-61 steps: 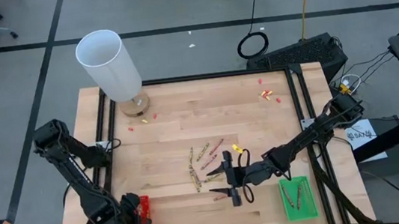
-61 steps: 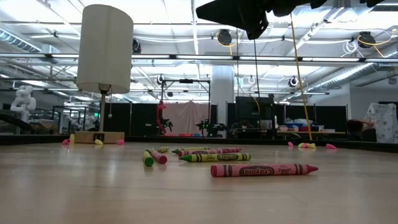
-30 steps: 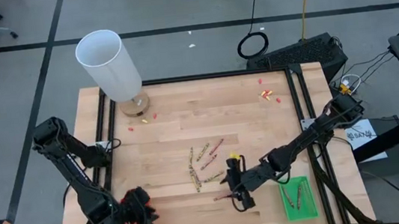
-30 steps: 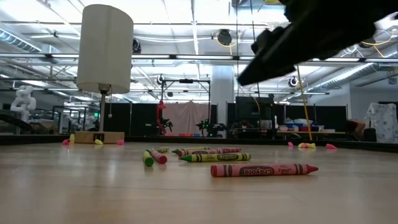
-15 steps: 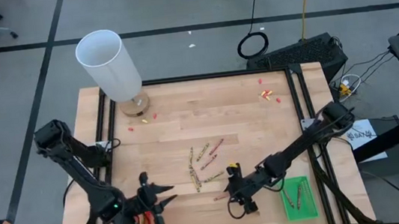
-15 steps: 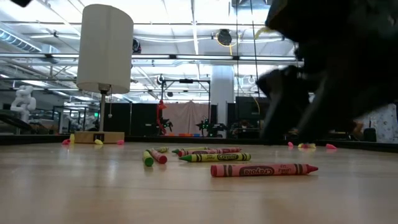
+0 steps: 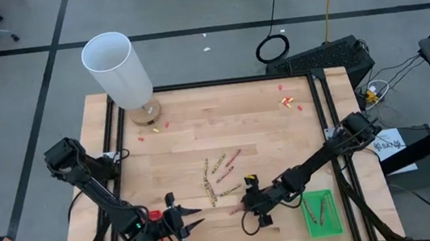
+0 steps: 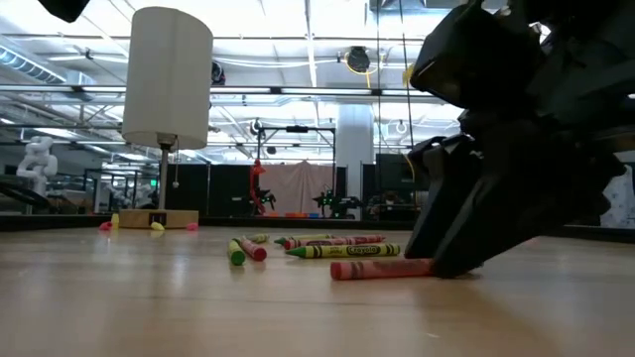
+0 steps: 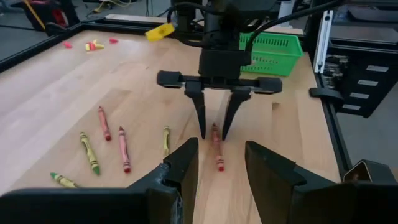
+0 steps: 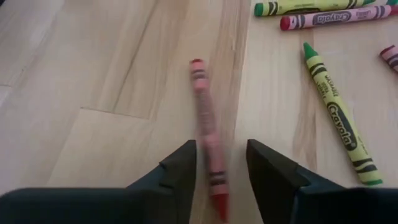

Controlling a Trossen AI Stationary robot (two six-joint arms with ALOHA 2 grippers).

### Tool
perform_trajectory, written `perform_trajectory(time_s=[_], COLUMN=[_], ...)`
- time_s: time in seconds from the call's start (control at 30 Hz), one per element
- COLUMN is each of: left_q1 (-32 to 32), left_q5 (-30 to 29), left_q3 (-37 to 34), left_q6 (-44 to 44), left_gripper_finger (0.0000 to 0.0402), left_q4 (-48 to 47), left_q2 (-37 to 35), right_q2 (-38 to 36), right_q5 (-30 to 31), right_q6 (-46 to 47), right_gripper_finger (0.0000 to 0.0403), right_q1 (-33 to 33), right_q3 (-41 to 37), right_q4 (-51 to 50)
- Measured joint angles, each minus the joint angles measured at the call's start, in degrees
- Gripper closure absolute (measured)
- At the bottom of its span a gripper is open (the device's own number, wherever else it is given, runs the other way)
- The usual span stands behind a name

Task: Sort crayons
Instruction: Put the red crayon into the green bin

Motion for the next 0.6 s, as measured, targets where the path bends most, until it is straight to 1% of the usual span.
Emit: perform_trajectory(time_s=[0.37,0.6], left_q1=[0.1,0.0], left_q5=[-0.1,-0.1], left_q3=[0.0,0.0], left_q6=[0.2,0.0], left_gripper_finger=[0.0270,0.0270], left_q4=[1.4,1.4], left_q2=[0.7,0.7], right_q2=[0.2,0.1], right_q5=[-0.3,-2.2], right_q6=[2.9,4.0], right_gripper_finger=[0.0394,0.0392], right_q1=[0.0,0.0], right_q3=[0.1,0.0], right_q4=[-3.0,-1.3])
